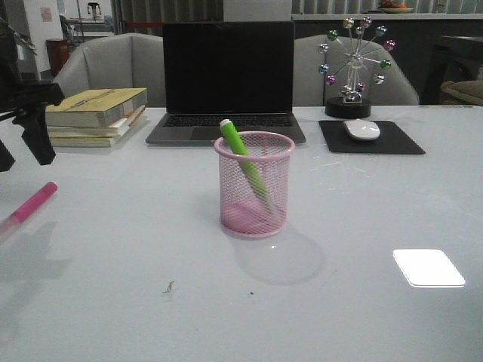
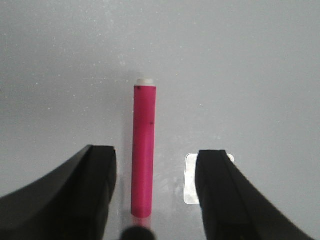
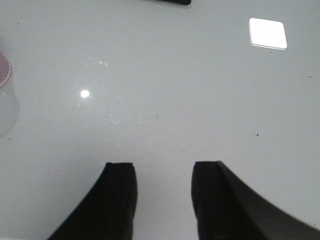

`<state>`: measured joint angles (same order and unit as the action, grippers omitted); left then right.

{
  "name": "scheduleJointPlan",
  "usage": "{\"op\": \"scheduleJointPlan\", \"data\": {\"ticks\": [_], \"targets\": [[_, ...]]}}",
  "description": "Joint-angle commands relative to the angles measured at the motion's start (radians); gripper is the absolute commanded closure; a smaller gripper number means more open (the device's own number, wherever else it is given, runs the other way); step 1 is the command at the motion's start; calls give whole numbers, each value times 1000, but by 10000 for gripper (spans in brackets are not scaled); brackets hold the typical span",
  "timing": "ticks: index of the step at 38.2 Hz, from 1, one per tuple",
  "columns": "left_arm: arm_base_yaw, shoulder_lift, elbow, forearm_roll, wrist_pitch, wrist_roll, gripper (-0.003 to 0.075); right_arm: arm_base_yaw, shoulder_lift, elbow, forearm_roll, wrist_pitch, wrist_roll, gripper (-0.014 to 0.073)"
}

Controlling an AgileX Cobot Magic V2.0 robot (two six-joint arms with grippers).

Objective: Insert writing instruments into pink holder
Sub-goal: 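Lower the left gripper onto the pink marker and close on it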

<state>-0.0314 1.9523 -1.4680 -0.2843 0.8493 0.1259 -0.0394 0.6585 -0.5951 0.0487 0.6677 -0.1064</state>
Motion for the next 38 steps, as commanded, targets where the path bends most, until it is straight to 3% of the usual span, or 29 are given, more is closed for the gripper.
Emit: {"op": "scheduleJointPlan", "data": {"ticks": [1,34,38], "targets": [[-1,-34,-33,-9,-44,-9,293,-8,-3,-26,-9,-49,-9,200],[-1,94,-40,-8,-31,-9,293,-8,-3,-26,-9,-46,-9,200],[-1,101,-40,-8,-19,-9,330,-8,-3,-26,-9,-46,-9,200]]}}
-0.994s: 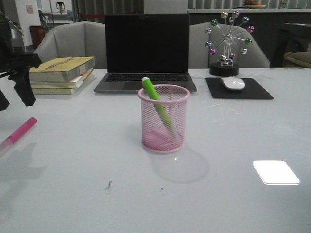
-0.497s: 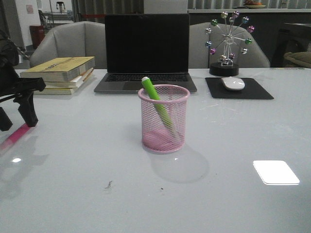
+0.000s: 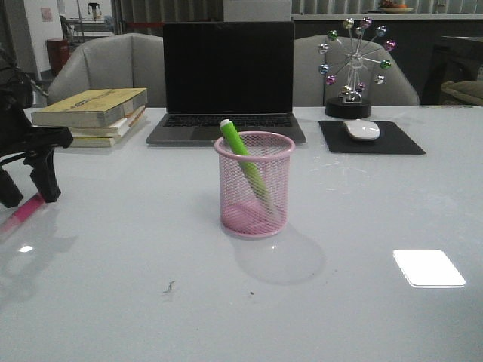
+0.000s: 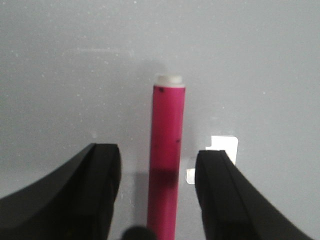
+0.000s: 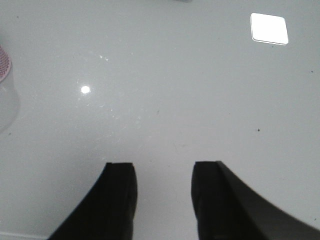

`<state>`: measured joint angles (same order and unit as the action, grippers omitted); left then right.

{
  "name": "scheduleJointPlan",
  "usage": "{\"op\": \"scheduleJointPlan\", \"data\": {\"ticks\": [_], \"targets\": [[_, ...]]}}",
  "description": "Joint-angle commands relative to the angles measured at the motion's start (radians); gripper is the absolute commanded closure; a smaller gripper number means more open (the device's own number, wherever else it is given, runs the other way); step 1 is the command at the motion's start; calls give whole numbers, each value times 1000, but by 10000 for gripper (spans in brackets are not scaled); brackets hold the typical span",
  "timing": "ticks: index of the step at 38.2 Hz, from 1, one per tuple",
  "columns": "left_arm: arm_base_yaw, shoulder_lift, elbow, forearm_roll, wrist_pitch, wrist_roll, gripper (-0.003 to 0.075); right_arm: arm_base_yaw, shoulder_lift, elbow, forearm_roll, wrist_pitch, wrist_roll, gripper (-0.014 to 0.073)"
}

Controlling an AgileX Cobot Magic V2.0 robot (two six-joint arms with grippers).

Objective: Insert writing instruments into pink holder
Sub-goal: 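Lower the left gripper onto the pink marker and close on it, then lift the pink marker with the left gripper over the pink holder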

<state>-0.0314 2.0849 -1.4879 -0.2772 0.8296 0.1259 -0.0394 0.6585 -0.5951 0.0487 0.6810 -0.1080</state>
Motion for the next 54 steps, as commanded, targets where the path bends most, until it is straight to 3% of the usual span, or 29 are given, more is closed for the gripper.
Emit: {"op": "scheduleJointPlan", "data": {"ticks": [1,8,24,37,54], "targets": [[-1,-29,-20,-15,8,-9,346,-8,-3,-26,-9,-59,-7,200],[-1,-10,-20,14,48,-9,498,-8,-3,-26,-9,-59,-7,200],[-1,23,-20,92,129,-9,631,-8,-3,-26,-9,-59,-7,200],[-13,0,-94,86,103,3,629,-8,-3,-26,-9,-57,-7,200],[-138,-245,-129,79,-235,106,629,-8,-3,-26,-9,-51,-7,200]]}}
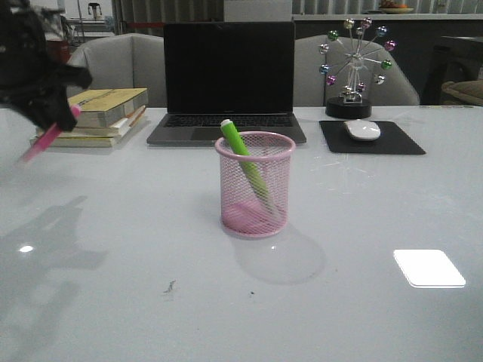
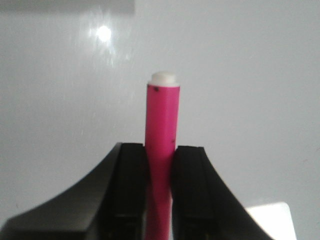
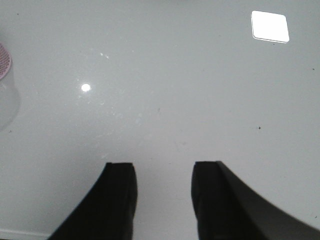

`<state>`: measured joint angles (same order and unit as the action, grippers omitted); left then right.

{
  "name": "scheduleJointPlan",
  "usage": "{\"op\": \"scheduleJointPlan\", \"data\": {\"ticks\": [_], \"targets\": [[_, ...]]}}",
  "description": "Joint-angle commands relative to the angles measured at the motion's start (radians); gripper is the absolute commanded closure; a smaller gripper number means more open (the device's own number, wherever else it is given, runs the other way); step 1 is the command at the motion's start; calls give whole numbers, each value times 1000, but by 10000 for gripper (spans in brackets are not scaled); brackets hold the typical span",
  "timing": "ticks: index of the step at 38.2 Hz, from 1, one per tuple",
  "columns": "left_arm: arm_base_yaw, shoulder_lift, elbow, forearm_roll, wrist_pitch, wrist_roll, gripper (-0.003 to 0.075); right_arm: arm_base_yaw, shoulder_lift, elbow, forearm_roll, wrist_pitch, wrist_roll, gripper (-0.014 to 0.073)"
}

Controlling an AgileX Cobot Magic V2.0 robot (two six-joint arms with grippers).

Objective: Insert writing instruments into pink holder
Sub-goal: 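Lift the pink marker with the left gripper over the pink holder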

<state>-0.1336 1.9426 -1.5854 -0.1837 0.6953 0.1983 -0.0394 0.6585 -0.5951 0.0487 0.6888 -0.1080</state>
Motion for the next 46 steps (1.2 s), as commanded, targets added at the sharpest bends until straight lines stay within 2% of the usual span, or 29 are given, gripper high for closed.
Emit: {"op": "scheduleJointPlan", "data": {"ticks": [1,4,9,15,24,30,35,46], "targets": [[-50,-119,-31,-14,-125,49,629,-8,-3,-26,-9,-58,-7,200],[-88,-157,-31,-27,-180,51,629,-8,-3,-26,-9,-58,-7,200],[-150,-220,7,-131,-339,51,629,-8,-3,-26,-10,-58,-7,200],[-237,-281,94,-145,-508,51,629,-8,-3,-26,-10,-59,-7,200],[-440,-327,301,-145,-931,49,629,-8,-3,-26,-17,-60,-7,200],[-530,-327,366,-145,-1045,32,629,-8,-3,-26,-31,-60,-7,200],[-585,-312,419,-145,-1143,-62,629,-8,-3,-26,-41,-60,-7,200],[-625,-238,459,-145,-1188,-161,629,-8,-3,-26,-43,-59,-7,200]]}}
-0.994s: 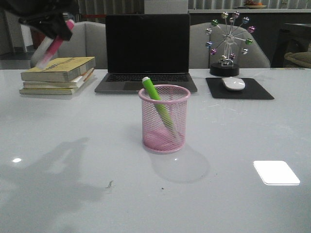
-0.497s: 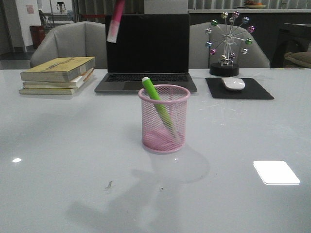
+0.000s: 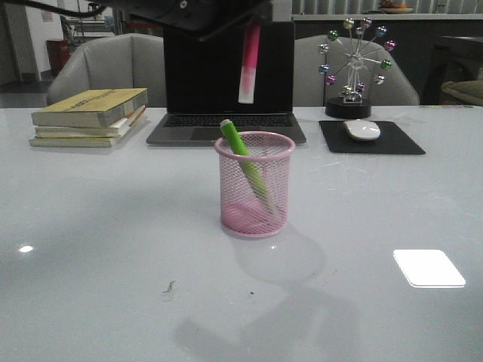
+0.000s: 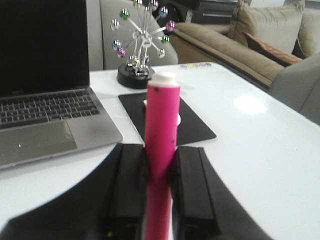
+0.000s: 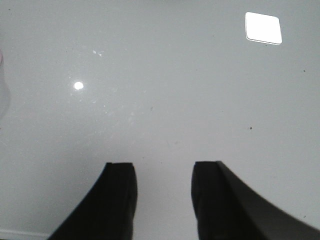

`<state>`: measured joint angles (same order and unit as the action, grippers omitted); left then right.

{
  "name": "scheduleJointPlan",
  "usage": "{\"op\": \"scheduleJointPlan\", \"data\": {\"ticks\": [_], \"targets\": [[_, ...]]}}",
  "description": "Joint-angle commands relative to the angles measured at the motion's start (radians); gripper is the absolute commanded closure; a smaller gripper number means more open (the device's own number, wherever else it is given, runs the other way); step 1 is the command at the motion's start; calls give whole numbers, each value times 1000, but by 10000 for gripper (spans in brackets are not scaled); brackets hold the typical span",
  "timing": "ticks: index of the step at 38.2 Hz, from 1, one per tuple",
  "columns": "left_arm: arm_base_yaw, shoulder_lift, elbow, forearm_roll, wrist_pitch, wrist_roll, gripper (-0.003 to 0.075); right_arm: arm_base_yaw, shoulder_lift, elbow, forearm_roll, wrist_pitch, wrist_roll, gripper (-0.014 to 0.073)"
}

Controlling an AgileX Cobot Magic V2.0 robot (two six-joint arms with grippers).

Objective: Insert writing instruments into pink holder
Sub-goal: 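Lift the pink marker with the left gripper over the pink holder, then lower the pink marker into the holder and open the left gripper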

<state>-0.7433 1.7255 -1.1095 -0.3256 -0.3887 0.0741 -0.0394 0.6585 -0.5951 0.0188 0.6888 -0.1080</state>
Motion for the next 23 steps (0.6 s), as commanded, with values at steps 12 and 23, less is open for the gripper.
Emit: {"op": "scheduleJointPlan", "data": {"ticks": [12,23], "targets": [[-33,45,-4,-6,-95,-65,629,-8,-3,-26,-13,-59,-7,200],[-26,59,-4,-3,21,-65,503,-8,-3,-26,-19,-60,-7,200]]}}
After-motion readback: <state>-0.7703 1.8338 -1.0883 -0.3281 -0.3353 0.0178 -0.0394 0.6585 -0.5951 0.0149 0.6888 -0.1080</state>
